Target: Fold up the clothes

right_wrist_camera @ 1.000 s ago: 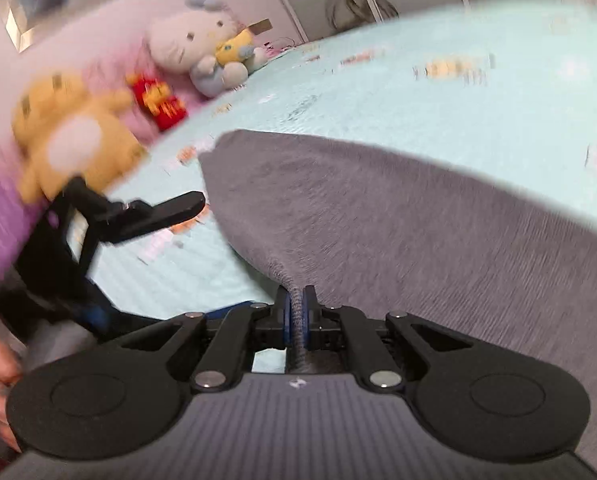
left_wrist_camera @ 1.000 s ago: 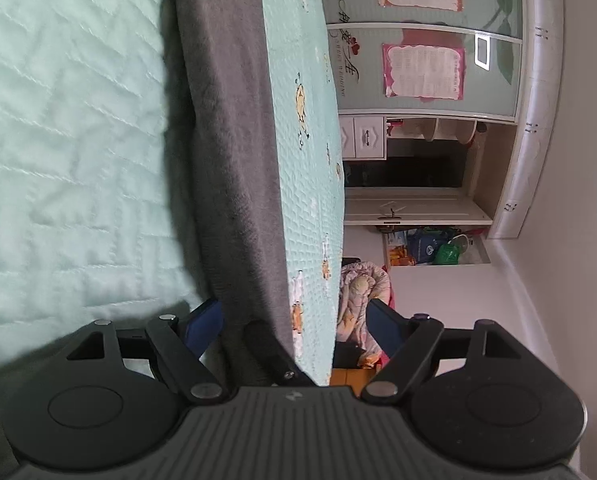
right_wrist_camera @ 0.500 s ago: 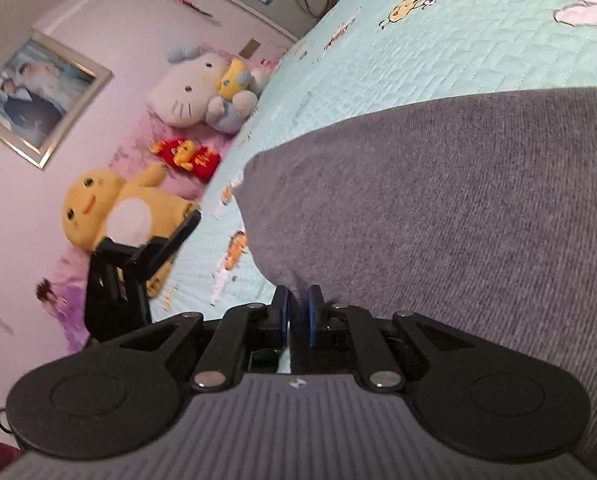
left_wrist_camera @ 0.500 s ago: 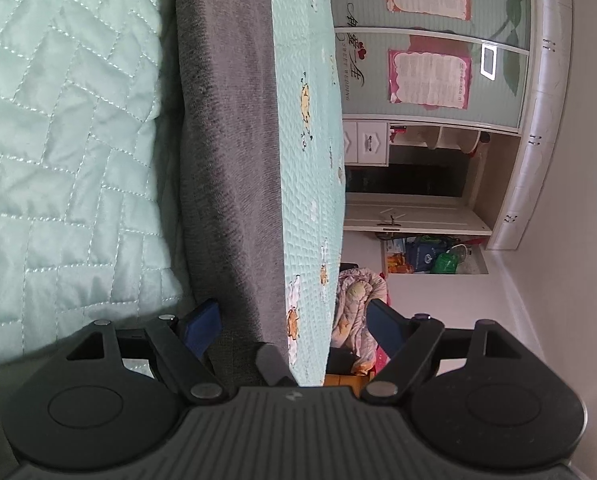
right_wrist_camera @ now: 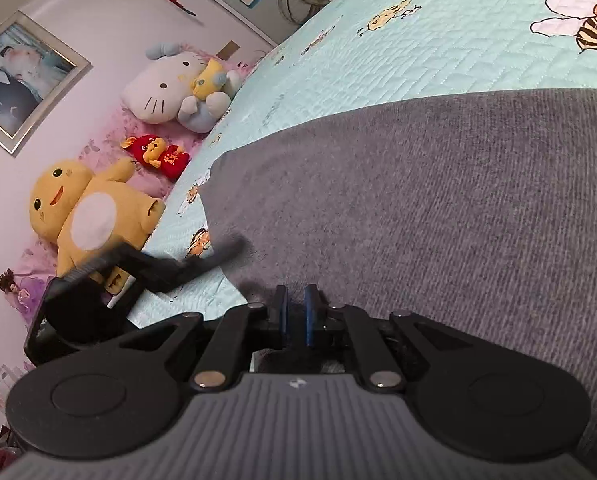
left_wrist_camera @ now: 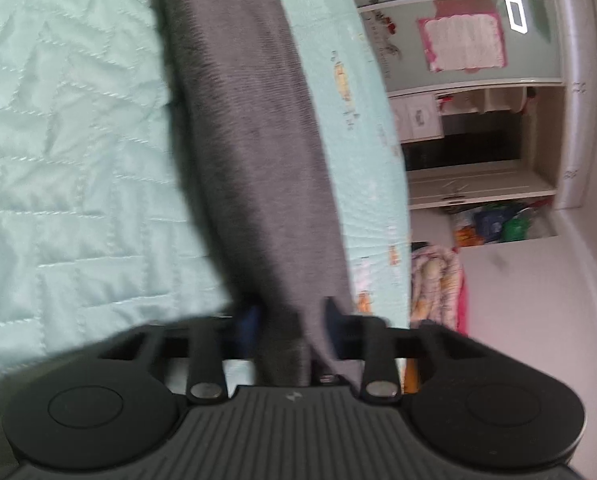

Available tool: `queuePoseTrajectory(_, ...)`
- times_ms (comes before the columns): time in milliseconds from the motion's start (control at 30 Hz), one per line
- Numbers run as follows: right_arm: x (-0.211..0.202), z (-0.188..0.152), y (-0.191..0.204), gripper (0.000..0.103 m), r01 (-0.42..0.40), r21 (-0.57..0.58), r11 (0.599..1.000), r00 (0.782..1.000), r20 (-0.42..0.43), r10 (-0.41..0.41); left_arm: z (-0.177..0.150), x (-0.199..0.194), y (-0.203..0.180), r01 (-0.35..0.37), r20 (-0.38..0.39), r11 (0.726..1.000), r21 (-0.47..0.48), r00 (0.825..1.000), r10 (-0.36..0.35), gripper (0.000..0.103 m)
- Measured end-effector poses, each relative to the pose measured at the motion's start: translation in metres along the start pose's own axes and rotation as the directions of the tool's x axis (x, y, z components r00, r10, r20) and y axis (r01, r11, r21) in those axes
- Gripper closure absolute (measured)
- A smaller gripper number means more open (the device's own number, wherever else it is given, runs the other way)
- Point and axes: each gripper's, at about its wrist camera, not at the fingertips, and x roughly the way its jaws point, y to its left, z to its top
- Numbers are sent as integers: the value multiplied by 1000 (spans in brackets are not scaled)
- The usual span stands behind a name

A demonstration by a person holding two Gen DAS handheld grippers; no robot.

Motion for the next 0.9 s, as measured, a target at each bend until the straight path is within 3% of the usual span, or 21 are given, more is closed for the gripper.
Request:
queuePoseTrajectory(100, -4, 6, -2, 92, 41, -15, 999, 999, -2, -41, 0, -3, 7, 6, 9, 998, 61, 1000, -7, 96)
queuePoseTrajectory(200, -12, 20, -10, 103, 111, -43, 993, 994, -2, -111, -1, -6, 10, 7, 20, 991, 135, 1000, -9, 96)
queuePoseTrajectory(267, -24, 38, -40, 103, 127, 43, 991, 990, 54, -129, -1, -8, 11, 5, 25, 984, 176, 1000, -9, 95)
queuePoseTrajectory(400, -54, 59, -58, 103, 246, 101, 964, 944, 202, -262, 0, -9, 13, 1, 14, 975, 223, 1000, -4, 95)
queuePoseTrajectory(467, -54, 52, -43, 97, 222, 48, 974, 955, 192, -227, -2, -10, 14, -4, 16, 969, 249, 1000, 0, 94)
queuePoseTrajectory(567, -43, 42, -36, 103, 169, 3, 986, 978, 125, -168, -5, -11, 17, -3, 20, 966, 260, 1000, -3, 94)
queuePoseTrajectory(633, -49, 46, -58, 103, 189, 99, 977, 965, 166, -203, -6, -10, 15, -6, 23, 967, 256, 1000, 0, 94)
queuePoseTrajectory(667, -53, 49, -62, 103, 229, 124, 965, 947, 199, -251, -6, -9, 14, -8, 24, 967, 254, 1000, 2, 94)
queuePoseTrajectory(700, -60, 52, -53, 103, 314, 123, 941, 907, 254, -336, -6, -9, 13, -10, 25, 968, 252, 1000, 4, 94)
queuePoseTrajectory(733, -59, 53, -43, 99, 342, 101, 934, 894, 272, -357, -6, -8, 11, -13, 27, 968, 250, 1000, 6, 94)
queuePoseTrajectory(833, -24, 48, -6, 99, 176, -57, 983, 974, 158, -165, -6, -8, 11, -8, 26, 971, 239, 1000, 2, 94)
queuePoseTrajectory(900, 3, 46, 13, 100, 69, -141, 988, 997, 38, -64, -5, -7, 11, -4, 24, 973, 232, 1000, -1, 94)
